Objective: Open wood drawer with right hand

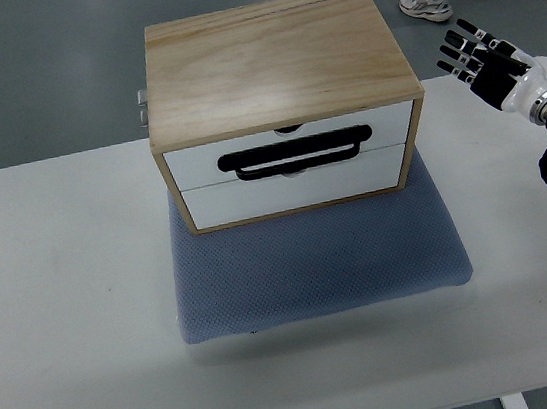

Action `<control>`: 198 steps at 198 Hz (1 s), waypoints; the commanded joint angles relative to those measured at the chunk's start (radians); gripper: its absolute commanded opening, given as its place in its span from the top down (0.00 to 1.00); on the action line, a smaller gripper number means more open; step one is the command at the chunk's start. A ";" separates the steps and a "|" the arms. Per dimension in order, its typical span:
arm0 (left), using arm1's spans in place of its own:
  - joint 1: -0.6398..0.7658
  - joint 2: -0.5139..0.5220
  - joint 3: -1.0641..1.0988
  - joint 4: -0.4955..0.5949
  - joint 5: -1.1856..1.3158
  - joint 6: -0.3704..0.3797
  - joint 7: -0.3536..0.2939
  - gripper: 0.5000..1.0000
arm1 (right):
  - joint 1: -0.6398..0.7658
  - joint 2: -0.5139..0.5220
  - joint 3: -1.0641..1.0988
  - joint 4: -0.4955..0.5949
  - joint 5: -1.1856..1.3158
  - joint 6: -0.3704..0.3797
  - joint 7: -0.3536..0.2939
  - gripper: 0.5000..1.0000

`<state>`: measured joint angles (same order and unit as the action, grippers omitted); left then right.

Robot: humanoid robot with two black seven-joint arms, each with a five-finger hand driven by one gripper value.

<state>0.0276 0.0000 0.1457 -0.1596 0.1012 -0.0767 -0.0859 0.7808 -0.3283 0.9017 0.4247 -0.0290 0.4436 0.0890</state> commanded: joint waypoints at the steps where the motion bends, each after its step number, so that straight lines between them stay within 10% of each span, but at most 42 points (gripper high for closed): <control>1: 0.000 0.000 0.000 0.000 0.000 0.002 0.000 0.00 | 0.000 0.000 -0.007 0.000 0.000 -0.002 0.000 0.11; 149: 0.000 0.000 0.005 -0.014 0.000 -0.005 0.002 0.00 | 0.094 -0.161 -0.020 0.005 -0.097 0.167 -0.006 0.11; 198: 0.000 0.000 0.003 -0.015 0.000 -0.008 0.002 0.00 | 0.107 -0.262 -0.018 0.190 -0.147 0.167 -0.015 0.11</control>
<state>0.0276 0.0000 0.1503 -0.1749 0.1015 -0.0840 -0.0848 0.8872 -0.5450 0.8820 0.5156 -0.1392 0.6109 0.0764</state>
